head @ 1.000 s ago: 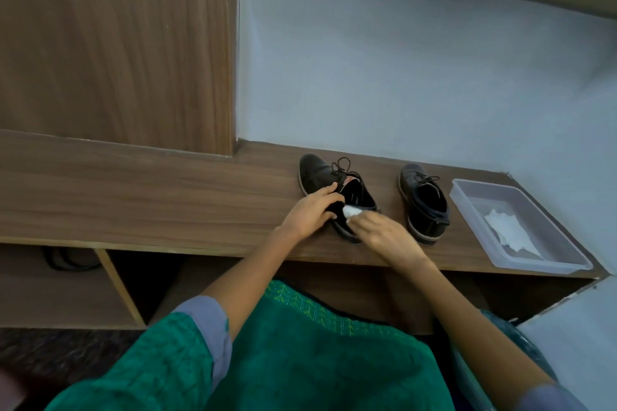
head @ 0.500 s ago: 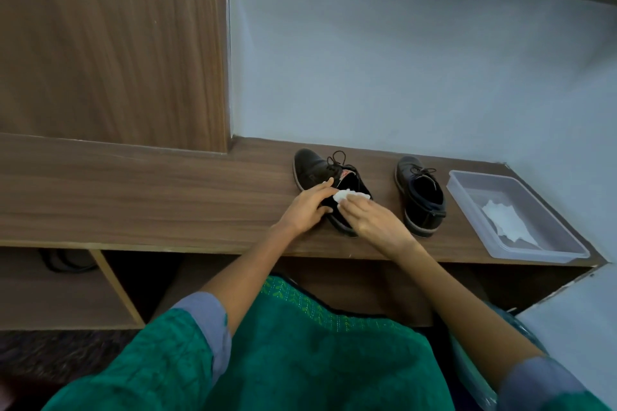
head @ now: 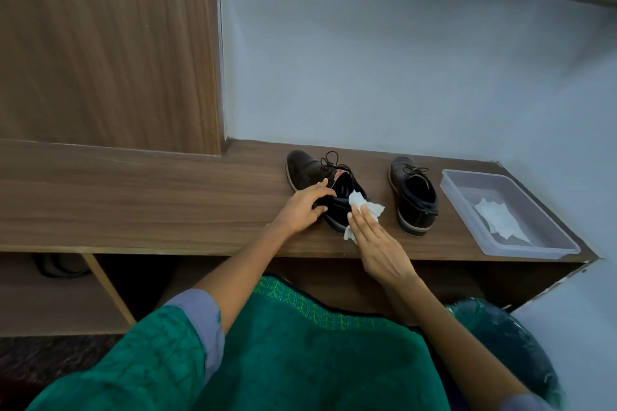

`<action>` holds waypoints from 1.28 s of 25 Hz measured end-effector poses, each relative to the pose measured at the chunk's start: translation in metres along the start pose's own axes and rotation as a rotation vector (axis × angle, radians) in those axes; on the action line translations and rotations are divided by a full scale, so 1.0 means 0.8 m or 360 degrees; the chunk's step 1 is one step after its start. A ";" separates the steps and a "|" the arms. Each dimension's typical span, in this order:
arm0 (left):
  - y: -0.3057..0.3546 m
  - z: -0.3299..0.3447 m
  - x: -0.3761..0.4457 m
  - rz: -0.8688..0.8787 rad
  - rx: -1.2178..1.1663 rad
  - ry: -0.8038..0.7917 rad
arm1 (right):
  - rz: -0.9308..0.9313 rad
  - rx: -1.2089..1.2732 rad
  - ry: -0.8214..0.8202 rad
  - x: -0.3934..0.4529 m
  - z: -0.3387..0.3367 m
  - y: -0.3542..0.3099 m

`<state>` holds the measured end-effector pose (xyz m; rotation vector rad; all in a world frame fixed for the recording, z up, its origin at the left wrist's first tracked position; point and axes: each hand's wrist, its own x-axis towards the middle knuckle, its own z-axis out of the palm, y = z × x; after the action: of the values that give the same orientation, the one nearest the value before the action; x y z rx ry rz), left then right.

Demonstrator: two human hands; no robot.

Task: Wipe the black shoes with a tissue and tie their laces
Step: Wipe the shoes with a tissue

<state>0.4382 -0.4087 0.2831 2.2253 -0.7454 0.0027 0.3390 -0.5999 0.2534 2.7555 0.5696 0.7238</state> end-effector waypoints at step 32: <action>0.048 0.021 -0.006 0.0160 0.0388 0.0311 | 0.2452 0.1494 0.0122 0.061 -0.014 -0.074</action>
<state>0.4107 -0.4379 0.2964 2.3706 -0.7810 0.3732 0.3545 -0.5248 0.2647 3.5742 -1.9222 0.8733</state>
